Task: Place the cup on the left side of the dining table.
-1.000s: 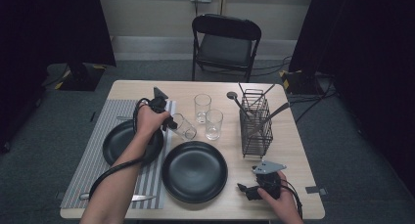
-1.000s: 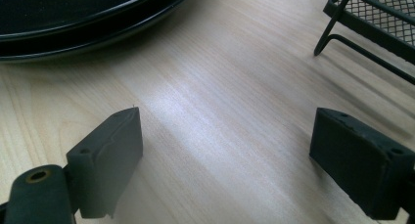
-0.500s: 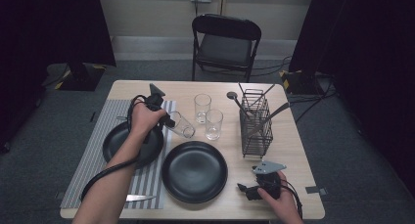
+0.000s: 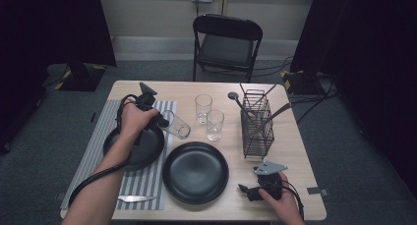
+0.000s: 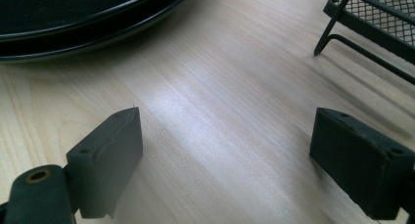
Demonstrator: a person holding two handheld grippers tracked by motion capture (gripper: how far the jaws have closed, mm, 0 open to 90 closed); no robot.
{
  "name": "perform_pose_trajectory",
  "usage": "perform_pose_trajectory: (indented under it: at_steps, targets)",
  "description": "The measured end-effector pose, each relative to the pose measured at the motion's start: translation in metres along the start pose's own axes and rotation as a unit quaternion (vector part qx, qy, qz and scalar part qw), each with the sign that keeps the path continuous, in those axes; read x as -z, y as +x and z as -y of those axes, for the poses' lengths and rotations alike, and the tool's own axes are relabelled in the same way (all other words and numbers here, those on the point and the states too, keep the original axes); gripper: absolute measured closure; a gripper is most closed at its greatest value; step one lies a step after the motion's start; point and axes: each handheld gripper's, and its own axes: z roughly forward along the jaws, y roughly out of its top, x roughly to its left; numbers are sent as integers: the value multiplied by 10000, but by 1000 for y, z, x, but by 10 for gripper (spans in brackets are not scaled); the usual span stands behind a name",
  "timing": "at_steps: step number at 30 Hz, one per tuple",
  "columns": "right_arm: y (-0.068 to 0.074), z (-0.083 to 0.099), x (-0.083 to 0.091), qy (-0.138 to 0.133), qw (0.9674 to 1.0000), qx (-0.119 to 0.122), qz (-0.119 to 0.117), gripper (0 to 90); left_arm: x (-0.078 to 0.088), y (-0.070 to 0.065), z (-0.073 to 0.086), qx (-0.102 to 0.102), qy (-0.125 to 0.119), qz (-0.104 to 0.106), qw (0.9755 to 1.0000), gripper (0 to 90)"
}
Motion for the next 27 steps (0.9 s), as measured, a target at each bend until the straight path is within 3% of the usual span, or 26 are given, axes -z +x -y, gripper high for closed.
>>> perform_pose_trajectory:
  at_steps: [14,27]
  targets:
    - [0,0,0,-1,10000,-6,-6,115,14,10,13,101,-5,-20,9999,854]
    - [0,0,0,-2,10000,-1,-4,115,26,16,23,52,-33,2,10000,854]
